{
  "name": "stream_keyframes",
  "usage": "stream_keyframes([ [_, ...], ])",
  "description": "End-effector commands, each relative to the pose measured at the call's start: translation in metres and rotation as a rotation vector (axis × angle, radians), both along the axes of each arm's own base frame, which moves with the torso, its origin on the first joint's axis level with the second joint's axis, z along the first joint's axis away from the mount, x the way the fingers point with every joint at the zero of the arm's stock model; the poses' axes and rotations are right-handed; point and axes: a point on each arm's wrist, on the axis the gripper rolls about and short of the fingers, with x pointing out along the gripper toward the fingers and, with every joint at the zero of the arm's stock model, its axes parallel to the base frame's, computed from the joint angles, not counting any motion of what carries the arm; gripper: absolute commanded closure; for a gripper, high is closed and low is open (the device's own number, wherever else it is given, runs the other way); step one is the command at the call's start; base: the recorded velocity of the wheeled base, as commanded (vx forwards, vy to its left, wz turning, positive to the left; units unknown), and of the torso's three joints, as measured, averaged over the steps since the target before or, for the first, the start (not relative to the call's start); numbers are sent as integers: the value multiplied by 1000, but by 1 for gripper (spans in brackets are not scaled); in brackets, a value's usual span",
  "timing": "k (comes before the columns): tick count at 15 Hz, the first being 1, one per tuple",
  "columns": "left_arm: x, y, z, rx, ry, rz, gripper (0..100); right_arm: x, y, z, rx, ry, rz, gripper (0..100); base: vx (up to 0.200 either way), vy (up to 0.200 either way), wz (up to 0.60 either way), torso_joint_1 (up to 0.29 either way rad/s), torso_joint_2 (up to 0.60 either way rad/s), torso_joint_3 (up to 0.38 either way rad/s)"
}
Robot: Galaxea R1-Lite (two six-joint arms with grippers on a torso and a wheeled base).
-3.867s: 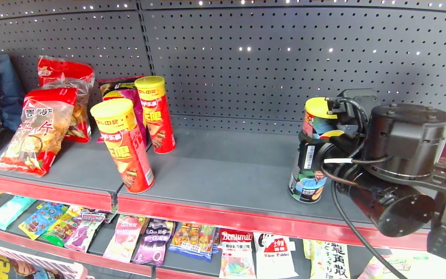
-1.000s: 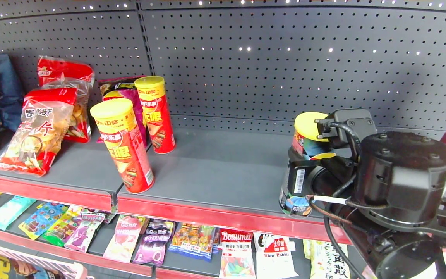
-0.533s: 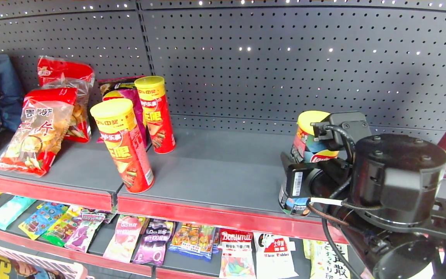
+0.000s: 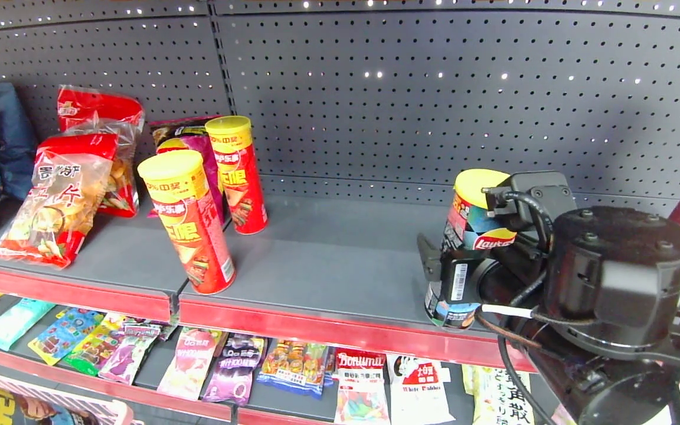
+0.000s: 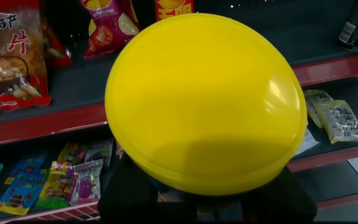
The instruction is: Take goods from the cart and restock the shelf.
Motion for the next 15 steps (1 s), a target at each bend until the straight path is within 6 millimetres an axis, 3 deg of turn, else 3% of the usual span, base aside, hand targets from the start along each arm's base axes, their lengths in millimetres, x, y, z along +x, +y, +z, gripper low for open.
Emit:
stream_keyframes([
  [1, 1, 0, 0, 1, 4, 0, 100, -7, -6, 2, 8, -4, 9, 0, 0, 0, 0, 0, 0, 0],
  [6, 7, -1, 0, 5, 39, -8, 100, -28, -26, 12, 49, -28, 33, 0, 0, 0, 0, 0, 0, 0],
  [11, 13, -2, 1, 10, 73, -2, 100, -72, -44, -1, 44, -11, 171, 0, 0, 0, 0, 0, 0, 0],
  [15, 13, -2, 1, 10, 70, 1, 100, -78, -56, 6, 132, -21, 200, 0, 0, 0, 0, 0, 0, 0],
])
